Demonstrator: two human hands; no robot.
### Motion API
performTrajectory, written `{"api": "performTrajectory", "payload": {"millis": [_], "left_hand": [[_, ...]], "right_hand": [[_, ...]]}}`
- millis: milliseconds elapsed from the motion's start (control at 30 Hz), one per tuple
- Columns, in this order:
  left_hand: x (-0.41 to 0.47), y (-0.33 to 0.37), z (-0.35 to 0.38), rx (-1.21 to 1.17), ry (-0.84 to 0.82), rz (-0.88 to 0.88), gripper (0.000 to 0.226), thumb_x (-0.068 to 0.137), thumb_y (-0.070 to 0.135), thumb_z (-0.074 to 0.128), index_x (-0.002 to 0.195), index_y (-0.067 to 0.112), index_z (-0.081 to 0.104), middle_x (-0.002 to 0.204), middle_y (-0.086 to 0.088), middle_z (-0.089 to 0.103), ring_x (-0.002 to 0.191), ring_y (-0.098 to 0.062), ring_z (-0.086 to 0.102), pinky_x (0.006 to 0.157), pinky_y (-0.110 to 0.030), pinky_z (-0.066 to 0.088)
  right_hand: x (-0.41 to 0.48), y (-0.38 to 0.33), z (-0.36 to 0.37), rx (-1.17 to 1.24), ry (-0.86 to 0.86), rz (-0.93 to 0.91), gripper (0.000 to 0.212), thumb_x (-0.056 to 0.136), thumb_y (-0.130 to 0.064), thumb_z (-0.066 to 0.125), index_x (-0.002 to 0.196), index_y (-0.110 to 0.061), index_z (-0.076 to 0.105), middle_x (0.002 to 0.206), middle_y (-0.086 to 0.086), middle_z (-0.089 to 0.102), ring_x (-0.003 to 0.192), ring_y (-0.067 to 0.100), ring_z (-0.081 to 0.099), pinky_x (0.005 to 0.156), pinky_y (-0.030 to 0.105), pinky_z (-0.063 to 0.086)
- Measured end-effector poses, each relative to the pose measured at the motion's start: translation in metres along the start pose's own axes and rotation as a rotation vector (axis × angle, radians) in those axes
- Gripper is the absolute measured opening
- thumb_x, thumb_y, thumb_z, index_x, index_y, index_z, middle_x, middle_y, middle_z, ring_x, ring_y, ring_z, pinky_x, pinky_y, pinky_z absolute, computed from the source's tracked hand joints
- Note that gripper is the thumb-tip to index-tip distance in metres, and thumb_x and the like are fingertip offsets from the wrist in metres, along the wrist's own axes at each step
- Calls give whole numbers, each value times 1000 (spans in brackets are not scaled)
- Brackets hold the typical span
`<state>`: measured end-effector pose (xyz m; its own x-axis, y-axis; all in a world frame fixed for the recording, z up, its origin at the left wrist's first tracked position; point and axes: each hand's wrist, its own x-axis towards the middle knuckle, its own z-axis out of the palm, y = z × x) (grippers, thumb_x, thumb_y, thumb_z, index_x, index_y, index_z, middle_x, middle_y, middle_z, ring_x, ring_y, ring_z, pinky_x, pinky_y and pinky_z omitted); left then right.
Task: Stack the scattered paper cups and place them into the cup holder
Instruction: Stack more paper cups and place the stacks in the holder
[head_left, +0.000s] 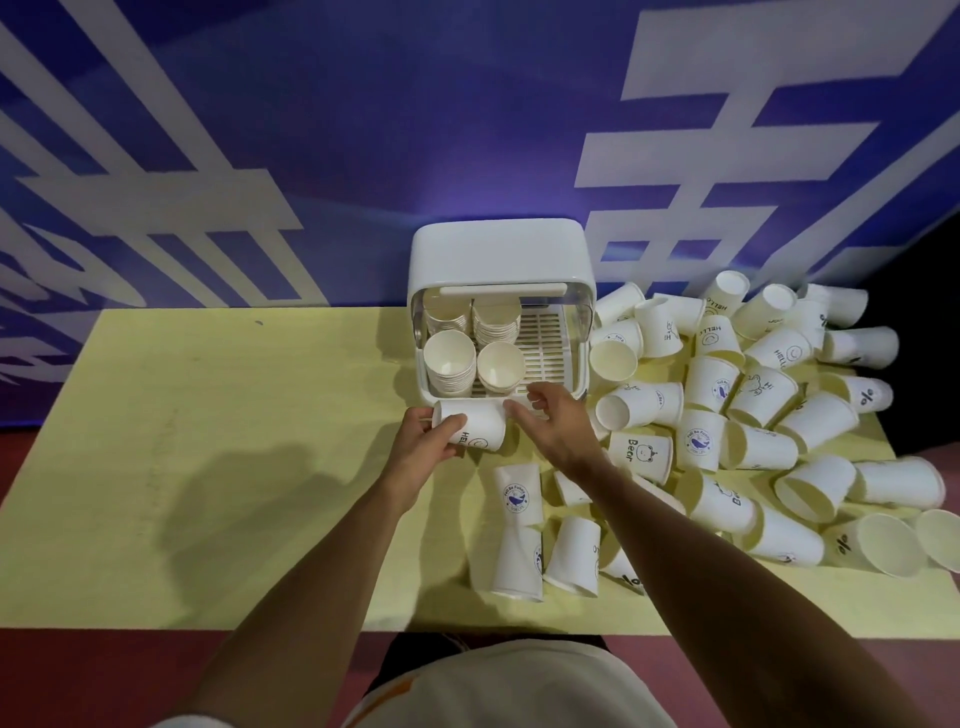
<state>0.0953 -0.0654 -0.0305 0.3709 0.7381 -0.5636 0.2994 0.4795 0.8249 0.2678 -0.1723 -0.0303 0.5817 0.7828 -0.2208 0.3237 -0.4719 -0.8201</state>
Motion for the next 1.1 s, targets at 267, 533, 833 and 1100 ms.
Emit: {"api": "performTrajectory", "payload": {"millis": [267, 533, 833, 1100], "left_hand": [[1, 2, 14, -218, -73, -36, 43, 86, 11, 72, 121, 0, 51, 127, -19, 61, 112, -27, 67, 87, -33, 55], [0, 8, 23, -204, -191, -86, 36, 90, 8, 66, 124, 4, 54, 124, -16, 66, 111, -25, 66, 93, -35, 54], [1, 14, 26, -165, -209, -91, 29, 90, 14, 66, 118, 12, 59, 113, -10, 69, 100, -22, 66, 89, -37, 53], [1, 5, 23, -67, -189, -115, 37, 88, 21, 71, 122, 17, 57, 108, 1, 74, 104, -21, 69, 92, -39, 49]], "right_hand": [[-8, 0, 6, 205, -98, 157, 71, 85, -65, 63, 137, -18, 51, 124, 2, 64, 107, 14, 62, 92, 29, 50], [-2, -6, 0, 230, -41, 179, 51, 92, -53, 63, 127, -18, 55, 91, -17, 61, 82, -4, 58, 69, 9, 41], [2, -1, -1, 318, -54, 227, 75, 69, -80, 66, 120, -25, 61, 103, -4, 73, 97, 14, 69, 93, 45, 55], [14, -23, -20, 260, 265, 72, 49, 79, -47, 79, 119, -29, 56, 109, -13, 61, 103, 11, 60, 87, 27, 49]]}}
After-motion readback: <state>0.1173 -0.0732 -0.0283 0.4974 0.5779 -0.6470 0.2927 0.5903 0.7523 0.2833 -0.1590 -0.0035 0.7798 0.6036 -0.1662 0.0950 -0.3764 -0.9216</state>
